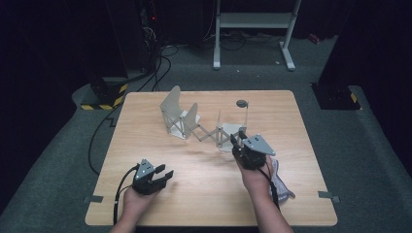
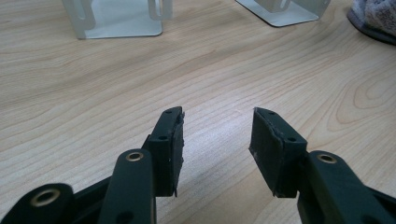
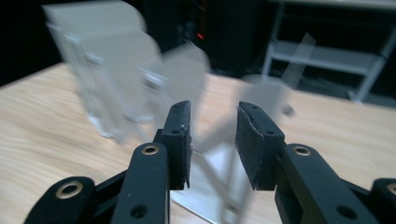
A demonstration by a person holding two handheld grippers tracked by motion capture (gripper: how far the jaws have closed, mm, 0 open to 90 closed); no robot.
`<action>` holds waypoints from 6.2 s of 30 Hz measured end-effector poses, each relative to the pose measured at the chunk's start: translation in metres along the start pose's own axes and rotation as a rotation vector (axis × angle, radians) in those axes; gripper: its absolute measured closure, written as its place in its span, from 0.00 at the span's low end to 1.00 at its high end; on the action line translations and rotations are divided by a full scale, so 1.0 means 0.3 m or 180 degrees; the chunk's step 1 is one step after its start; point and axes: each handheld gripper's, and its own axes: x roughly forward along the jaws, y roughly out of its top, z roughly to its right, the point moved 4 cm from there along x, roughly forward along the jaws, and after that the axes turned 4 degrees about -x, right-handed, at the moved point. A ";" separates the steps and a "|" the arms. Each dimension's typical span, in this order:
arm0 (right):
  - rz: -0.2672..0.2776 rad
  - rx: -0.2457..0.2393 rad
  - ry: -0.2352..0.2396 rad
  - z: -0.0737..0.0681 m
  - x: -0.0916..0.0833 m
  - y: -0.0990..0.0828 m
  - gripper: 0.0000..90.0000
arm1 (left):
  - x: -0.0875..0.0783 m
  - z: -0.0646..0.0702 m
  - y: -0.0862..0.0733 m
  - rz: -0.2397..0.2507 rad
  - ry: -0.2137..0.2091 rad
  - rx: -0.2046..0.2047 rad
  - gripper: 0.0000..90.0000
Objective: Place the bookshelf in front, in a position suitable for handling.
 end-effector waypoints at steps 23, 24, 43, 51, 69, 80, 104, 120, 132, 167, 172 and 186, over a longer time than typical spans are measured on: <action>-0.0361 -0.0419 0.0291 -0.253 0.329 0.072 0.79 | -0.014 -0.018 -0.006 0.0022 -0.0011 -0.0084 0.60; -0.0344 -0.0449 0.0337 -0.256 0.321 0.074 0.83 | -0.013 -0.018 -0.007 0.0016 -0.0015 -0.0077 0.60; -0.0048 -0.0631 0.0797 -0.292 0.033 -0.017 0.85 | -0.011 0.002 -0.003 0.0011 -0.0020 -0.0012 0.60; 0.0048 -0.0585 0.0929 -0.283 -0.095 -0.053 0.75 | -0.003 0.026 0.001 0.0004 -0.0045 0.0029 0.60; -0.0106 -0.0289 0.0477 -0.083 -0.264 -0.213 0.70 | -0.001 0.032 0.012 0.0062 -0.0074 0.0040 0.60; -0.0261 -0.0231 0.0263 -0.048 -0.225 -0.252 0.70 | 0.020 0.053 0.036 0.0127 -0.0158 0.0014 0.62; -0.0508 -0.0181 -0.0222 0.062 -0.049 -0.204 0.66 | 0.132 0.088 0.136 0.0029 -0.0084 0.0116 0.66; -0.0431 -0.0185 -0.0144 0.033 -0.028 -0.168 0.63 | 0.103 0.036 0.114 0.0058 0.0073 0.0088 0.61; -0.0528 -0.0047 -0.0304 0.169 -0.245 -0.261 0.41 | -0.039 -0.063 -0.009 -0.0021 0.0186 0.0048 0.47; -0.1134 -0.0198 -0.0207 0.163 -0.171 -0.396 0.72 | -0.027 -0.040 -0.010 -0.0010 0.0086 0.0133 0.24; -0.1056 -0.0280 -0.0223 0.132 -0.145 -0.364 0.71 | -0.021 -0.038 -0.013 -0.0035 0.0084 0.0151 0.25; -0.0574 -0.0391 -0.0289 0.121 -0.130 -0.213 0.70 | -0.020 -0.030 -0.018 -0.0084 0.0059 0.0192 0.26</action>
